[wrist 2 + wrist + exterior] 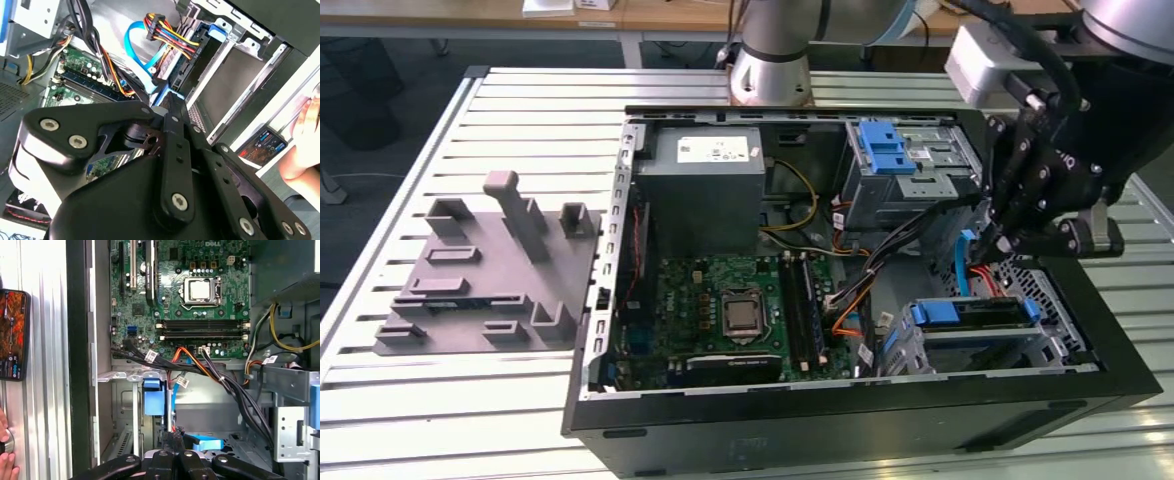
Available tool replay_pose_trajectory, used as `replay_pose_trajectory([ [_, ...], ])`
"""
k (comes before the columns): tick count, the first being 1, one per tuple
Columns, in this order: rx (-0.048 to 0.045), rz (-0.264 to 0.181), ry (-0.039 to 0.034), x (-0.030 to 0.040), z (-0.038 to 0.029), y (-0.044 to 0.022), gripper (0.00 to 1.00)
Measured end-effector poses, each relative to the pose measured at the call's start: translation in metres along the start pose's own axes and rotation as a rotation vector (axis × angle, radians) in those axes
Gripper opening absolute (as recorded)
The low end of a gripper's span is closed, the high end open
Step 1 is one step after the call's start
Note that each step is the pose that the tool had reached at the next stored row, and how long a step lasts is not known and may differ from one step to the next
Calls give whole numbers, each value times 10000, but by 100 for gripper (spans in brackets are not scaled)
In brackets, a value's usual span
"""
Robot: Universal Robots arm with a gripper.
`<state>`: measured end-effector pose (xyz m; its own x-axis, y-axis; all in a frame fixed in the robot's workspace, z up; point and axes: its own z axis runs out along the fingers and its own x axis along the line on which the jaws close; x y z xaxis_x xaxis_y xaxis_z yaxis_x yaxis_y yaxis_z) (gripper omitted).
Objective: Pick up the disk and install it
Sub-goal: 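Insert the second disk wire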
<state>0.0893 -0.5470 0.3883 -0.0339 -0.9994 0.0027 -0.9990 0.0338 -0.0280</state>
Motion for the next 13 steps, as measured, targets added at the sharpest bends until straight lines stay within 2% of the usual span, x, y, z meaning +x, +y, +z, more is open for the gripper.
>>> replay_pose_trajectory([
  [2, 4, 7, -3, -25, -24, 0, 11],
  [7, 4, 129, 2, -82, -24, 2, 11],
  [10, 5, 143, 2, -86, -23, 2, 11],
  [11, 4, 143, 3, -86, -23, 3, 11],
  [12, 4, 143, 4, -87, -23, 3, 17],
  [13, 4, 144, 11, -93, -23, 3, 17],
])
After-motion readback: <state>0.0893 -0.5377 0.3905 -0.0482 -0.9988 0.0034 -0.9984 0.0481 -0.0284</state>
